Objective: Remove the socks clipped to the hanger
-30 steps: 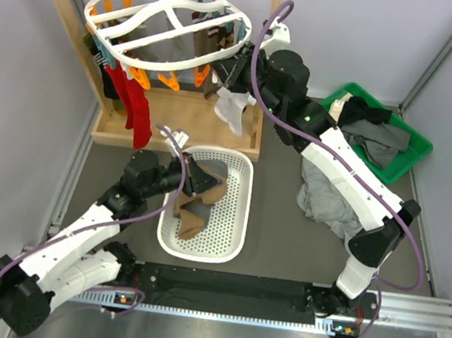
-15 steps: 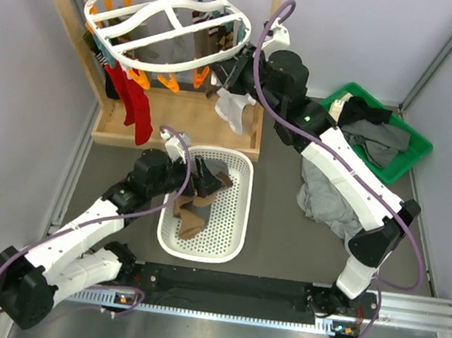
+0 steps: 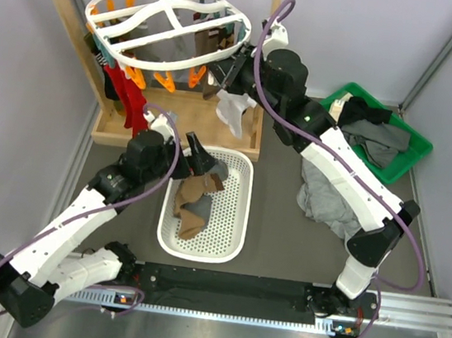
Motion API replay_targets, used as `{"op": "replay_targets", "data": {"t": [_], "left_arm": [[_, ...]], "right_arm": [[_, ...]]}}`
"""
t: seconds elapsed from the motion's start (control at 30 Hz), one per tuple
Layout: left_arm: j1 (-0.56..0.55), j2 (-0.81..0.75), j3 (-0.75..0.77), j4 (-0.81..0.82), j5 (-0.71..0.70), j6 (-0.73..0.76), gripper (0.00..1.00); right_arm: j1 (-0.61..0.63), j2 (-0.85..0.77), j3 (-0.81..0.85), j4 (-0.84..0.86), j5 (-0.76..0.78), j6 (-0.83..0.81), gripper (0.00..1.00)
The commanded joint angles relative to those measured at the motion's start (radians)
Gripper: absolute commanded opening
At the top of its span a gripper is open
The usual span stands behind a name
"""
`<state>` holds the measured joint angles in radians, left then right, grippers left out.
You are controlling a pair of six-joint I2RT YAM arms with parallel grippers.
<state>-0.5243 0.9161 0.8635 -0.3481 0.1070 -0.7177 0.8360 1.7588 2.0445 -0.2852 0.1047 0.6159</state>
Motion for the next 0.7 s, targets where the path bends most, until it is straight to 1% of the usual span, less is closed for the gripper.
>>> {"op": "replay_targets", "data": {"t": [0.0,0.07,0.1,0.13,0.17,0.23,0.27,0.33,0.37,0.4,0.43,0.47,0.53,0.6,0.67], "left_arm": [[-0.002,0.05,0.161,-0.282,-0.139,-0.156,0.99],[0.0,0.053,0.163,-0.365,-0.164,-0.225,0.99],[-0.002,0.053,0.16,-0.383,-0.161,-0.265,0.99],[-0.002,0.05,0.16,-0.396,-0.15,-0.272,0.99],[-0.002,0.044,0.157,-0.396,-0.129,-0.275,0.99],[0.0,0.02,0.12,-0.335,-0.112,-0.249,0.99],[-0.002,-0.015,0.096,-0.224,-0.074,-0.229,0.99],[-0.002,-0.058,-0.007,-0.047,-0.023,-0.137,0.99],[-0.002,-0.095,-0.044,0.133,-0.014,-0.111,0.99],[-0.002,-0.109,-0.111,0.211,-0.012,-0.05,0.99],[-0.002,-0.117,-0.136,0.277,-0.021,-0.019,0.99],[0.0,-0.109,-0.161,0.378,-0.033,0.042,0.99],[-0.002,-0.077,-0.155,0.428,-0.073,0.101,0.99],[-0.002,-0.001,-0.127,0.474,-0.081,0.168,0.99],[-0.002,0.062,-0.121,0.527,-0.069,0.198,0.99]], "right_arm": [[0.009,-0.019,0.034,0.024,0.016,0.018,0.0],[0.009,-0.021,0.037,0.03,0.013,0.021,0.0],[0.009,-0.019,0.037,0.032,0.009,0.022,0.0],[0.008,-0.021,0.037,0.032,0.01,0.022,0.0],[0.009,-0.022,0.036,0.031,0.009,0.022,0.0],[0.009,-0.03,0.025,0.032,0.01,0.024,0.0],[0.011,-0.033,0.023,0.034,0.01,0.028,0.0],[0.012,-0.033,0.022,0.037,0.01,0.044,0.0],[0.017,-0.033,0.023,0.038,0.01,0.05,0.0],[0.02,-0.033,0.026,0.041,0.012,0.054,0.0],[0.023,-0.033,0.035,0.041,0.012,0.057,0.0],[0.028,-0.032,0.039,0.041,0.01,0.07,0.0],[0.032,-0.032,0.054,0.041,0.012,0.087,0.0],[0.037,-0.035,0.059,0.04,0.015,0.116,0.0],[0.04,-0.041,0.056,0.044,0.02,0.139,0.0]]}}
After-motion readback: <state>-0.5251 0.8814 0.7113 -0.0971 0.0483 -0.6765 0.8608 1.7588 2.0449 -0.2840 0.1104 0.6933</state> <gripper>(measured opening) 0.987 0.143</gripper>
